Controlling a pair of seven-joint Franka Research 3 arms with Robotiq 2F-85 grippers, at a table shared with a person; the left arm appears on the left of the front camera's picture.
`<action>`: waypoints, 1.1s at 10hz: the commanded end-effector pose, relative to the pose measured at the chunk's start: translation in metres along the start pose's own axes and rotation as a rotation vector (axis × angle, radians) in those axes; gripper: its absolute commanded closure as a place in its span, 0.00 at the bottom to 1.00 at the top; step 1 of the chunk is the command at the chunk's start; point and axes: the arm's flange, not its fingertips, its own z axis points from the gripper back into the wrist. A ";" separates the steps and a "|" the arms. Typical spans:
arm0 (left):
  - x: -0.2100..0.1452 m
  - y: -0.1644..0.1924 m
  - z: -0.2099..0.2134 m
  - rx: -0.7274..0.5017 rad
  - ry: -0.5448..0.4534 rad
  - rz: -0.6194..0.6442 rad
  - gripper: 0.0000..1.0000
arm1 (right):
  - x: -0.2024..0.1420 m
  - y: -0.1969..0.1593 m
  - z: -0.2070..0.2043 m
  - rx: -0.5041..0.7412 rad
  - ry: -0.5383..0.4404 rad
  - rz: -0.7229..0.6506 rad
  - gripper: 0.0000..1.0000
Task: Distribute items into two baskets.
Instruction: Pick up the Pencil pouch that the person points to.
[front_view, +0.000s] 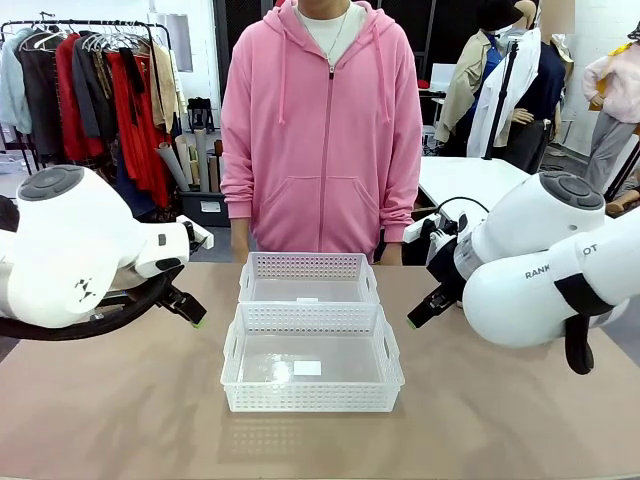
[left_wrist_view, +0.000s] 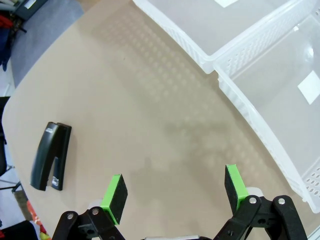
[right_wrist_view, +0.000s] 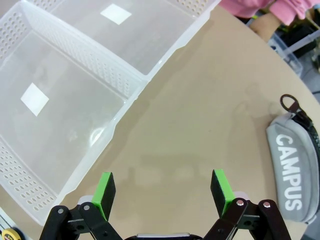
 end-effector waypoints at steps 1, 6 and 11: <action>0.005 0.017 0.018 -0.037 0.011 0.001 0.00 | 0.004 -0.018 0.016 0.033 0.003 -0.009 0.00; 0.008 0.116 0.085 -0.206 0.012 0.050 0.00 | 0.007 -0.108 0.083 0.209 -0.033 -0.130 0.00; -0.045 0.201 0.156 -0.348 -0.129 0.130 0.00 | -0.038 -0.193 0.144 0.361 -0.152 -0.294 0.00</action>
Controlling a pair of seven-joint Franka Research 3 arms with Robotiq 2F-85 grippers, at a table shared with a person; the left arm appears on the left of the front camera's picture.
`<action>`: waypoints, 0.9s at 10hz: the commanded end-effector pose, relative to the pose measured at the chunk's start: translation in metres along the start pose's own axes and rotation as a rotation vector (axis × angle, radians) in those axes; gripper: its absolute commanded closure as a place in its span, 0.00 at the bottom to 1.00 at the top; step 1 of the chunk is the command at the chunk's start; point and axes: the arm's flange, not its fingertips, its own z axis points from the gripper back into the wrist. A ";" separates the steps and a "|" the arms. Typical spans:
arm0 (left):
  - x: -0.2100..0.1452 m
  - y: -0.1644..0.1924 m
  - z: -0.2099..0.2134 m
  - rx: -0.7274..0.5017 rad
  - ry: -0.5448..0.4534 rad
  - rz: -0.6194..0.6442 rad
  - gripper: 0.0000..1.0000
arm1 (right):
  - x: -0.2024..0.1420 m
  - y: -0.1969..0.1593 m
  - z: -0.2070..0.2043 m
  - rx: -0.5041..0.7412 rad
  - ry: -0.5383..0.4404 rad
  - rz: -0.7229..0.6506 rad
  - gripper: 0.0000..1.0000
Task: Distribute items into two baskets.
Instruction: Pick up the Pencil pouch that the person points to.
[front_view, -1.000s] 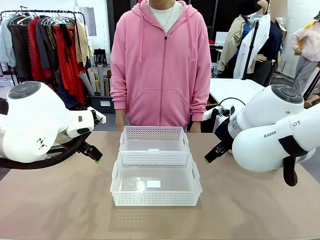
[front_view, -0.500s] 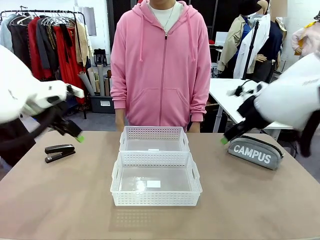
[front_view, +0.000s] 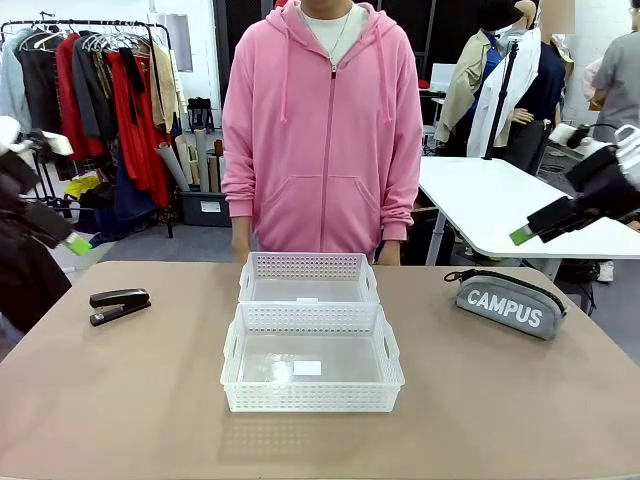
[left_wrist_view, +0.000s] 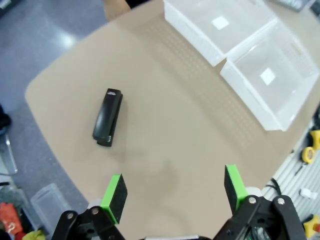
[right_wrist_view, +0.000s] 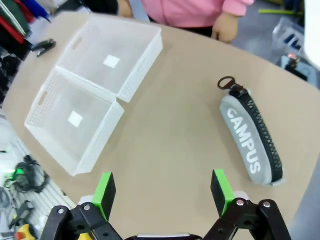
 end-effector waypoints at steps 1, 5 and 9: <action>-0.007 0.017 0.024 -0.070 -0.118 0.043 0.00 | -0.010 -0.018 0.015 0.090 -0.040 -0.021 0.00; -0.014 0.032 0.055 -0.101 -0.223 0.083 0.00 | -0.039 -0.033 0.046 0.122 -0.080 -0.068 0.00; -0.012 0.032 0.060 -0.119 -0.260 0.088 0.00 | -0.052 -0.040 0.056 0.120 -0.091 -0.095 0.00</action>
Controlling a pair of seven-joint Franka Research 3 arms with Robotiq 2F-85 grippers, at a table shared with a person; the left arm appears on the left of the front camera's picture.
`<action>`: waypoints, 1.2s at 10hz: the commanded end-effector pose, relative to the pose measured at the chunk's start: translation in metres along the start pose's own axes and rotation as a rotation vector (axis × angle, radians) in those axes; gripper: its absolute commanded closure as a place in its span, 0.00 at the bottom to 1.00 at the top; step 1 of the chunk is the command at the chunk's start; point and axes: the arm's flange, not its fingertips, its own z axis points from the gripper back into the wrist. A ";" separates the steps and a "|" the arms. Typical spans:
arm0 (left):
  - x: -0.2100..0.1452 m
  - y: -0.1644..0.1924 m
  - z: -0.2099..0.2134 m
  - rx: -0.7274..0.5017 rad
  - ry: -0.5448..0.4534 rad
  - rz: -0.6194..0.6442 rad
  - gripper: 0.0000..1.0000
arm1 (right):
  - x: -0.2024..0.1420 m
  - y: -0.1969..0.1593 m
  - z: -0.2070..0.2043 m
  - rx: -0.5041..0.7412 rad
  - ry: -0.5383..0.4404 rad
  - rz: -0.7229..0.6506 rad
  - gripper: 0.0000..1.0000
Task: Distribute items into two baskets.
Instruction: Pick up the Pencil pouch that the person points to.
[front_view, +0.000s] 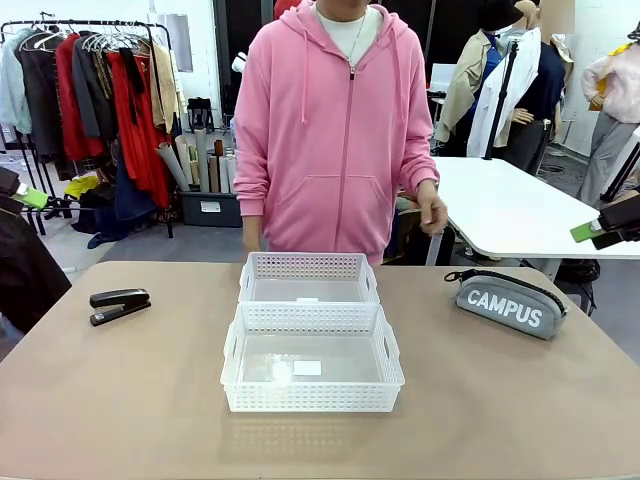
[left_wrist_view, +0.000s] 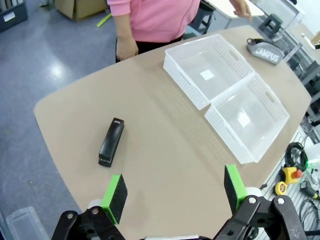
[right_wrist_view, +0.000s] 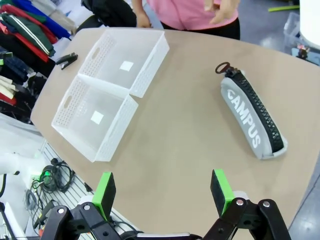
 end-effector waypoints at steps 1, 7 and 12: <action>0.003 0.003 0.001 -0.021 -0.015 -0.024 0.00 | -0.006 0.000 0.003 0.005 -0.018 0.013 0.00; 0.001 -0.001 0.000 -0.005 -0.011 0.001 0.00 | -0.003 -0.002 0.006 -0.017 -0.001 -0.010 0.00; 0.001 -0.001 0.000 -0.005 -0.011 0.001 0.00 | -0.003 -0.002 0.006 -0.017 -0.001 -0.010 0.00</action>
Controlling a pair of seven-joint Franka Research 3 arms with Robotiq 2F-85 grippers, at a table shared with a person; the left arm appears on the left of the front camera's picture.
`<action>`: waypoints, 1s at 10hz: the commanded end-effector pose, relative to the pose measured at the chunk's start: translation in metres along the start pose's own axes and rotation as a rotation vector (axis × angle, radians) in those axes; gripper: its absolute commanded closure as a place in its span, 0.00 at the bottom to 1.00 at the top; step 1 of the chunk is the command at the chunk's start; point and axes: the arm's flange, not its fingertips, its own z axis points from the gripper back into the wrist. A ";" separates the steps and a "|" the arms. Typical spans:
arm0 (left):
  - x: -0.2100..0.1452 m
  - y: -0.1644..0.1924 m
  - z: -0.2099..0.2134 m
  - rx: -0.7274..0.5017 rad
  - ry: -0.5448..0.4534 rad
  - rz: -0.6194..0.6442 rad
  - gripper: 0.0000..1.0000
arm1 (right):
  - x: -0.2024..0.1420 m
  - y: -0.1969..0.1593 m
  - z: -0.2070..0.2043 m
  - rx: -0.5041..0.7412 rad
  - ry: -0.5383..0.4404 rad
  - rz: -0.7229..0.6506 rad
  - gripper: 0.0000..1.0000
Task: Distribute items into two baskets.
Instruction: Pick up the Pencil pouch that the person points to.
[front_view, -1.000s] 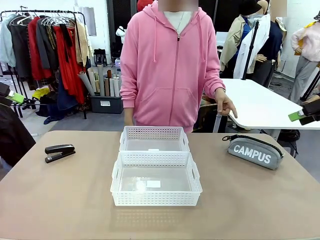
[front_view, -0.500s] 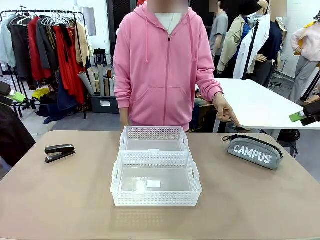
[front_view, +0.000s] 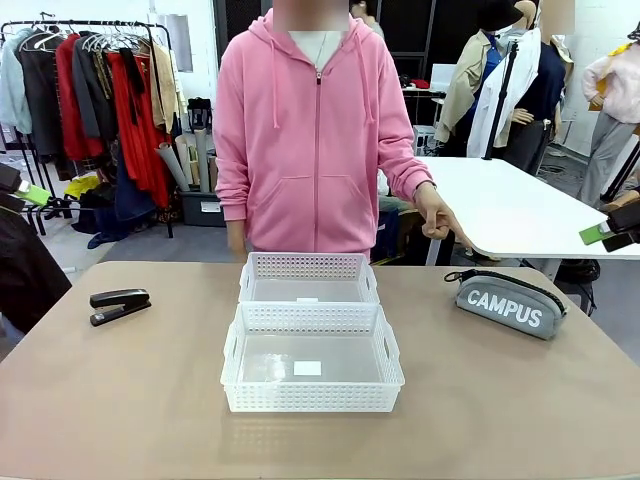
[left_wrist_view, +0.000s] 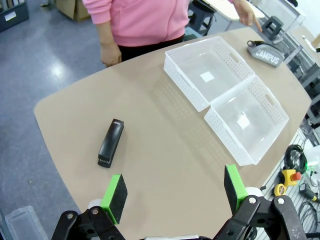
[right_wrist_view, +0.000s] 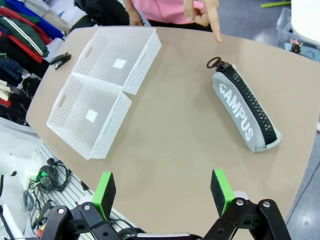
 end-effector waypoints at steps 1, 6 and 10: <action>0.000 0.002 0.000 -0.010 -0.008 -0.007 0.00 | 0.001 0.000 0.000 0.012 -0.011 0.002 0.00; 0.000 0.002 0.000 -0.010 -0.008 -0.007 0.00 | 0.014 -0.005 -0.012 -0.024 0.056 -0.006 0.00; 0.000 0.002 0.000 -0.010 -0.008 -0.007 0.00 | 0.075 -0.018 -0.067 -0.179 0.257 0.129 0.00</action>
